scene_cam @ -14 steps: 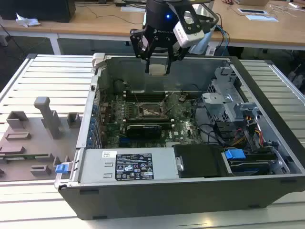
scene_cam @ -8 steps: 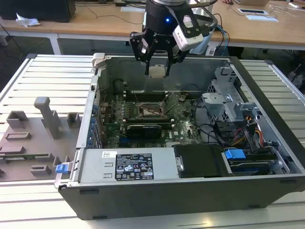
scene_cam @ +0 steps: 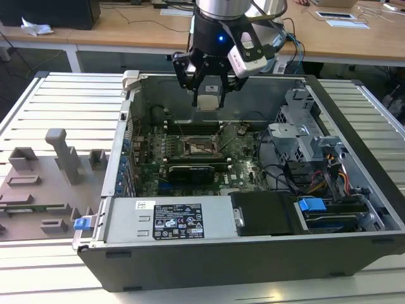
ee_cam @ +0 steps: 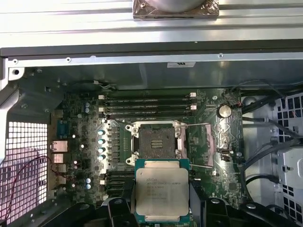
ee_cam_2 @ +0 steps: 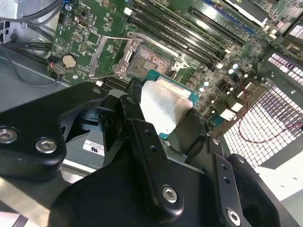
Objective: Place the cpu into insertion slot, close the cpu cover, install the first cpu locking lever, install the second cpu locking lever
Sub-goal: 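Place the cpu into insertion slot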
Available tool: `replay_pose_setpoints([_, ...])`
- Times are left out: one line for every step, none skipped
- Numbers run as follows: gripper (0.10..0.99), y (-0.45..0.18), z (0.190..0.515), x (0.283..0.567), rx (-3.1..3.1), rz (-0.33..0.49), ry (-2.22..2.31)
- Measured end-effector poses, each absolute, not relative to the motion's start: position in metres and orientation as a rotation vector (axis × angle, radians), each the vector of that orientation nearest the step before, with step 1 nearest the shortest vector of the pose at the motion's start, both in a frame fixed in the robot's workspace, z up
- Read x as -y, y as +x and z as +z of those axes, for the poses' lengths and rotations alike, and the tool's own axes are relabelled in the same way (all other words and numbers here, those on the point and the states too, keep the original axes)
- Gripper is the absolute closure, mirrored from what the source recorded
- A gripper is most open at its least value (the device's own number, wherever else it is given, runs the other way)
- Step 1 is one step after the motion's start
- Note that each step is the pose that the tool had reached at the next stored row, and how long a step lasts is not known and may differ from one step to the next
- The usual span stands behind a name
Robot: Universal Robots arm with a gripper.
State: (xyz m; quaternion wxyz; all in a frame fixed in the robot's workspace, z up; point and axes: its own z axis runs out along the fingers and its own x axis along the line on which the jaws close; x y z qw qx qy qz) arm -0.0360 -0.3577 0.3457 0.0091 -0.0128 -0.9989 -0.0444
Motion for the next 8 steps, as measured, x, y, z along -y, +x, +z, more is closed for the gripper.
replay_pose_setpoints([0.545,-0.036,0.345,0.356,3.12,-0.139,-0.04])
replay_pose_setpoints([0.545,-0.036,0.344,0.353,3.12,-0.139,-0.04])
replay_pose_setpoints([0.545,-0.036,0.344,0.347,3.12,-0.139,-0.04])
replay_pose_setpoints([0.545,-0.036,0.343,0.342,3.12,-0.139,-0.04])
replay_pose_setpoints([0.545,-0.037,0.343,0.34,3.12,-0.139,-0.04])
replay_pose_setpoints([0.545,-0.037,0.342,0.339,3.12,-0.139,-0.04])
replay_pose_setpoints([0.545,-0.038,0.342,0.338,3.12,-0.139,-0.04])
replay_pose_setpoints([0.545,-0.038,0.341,0.337,3.12,-0.139,-0.04])
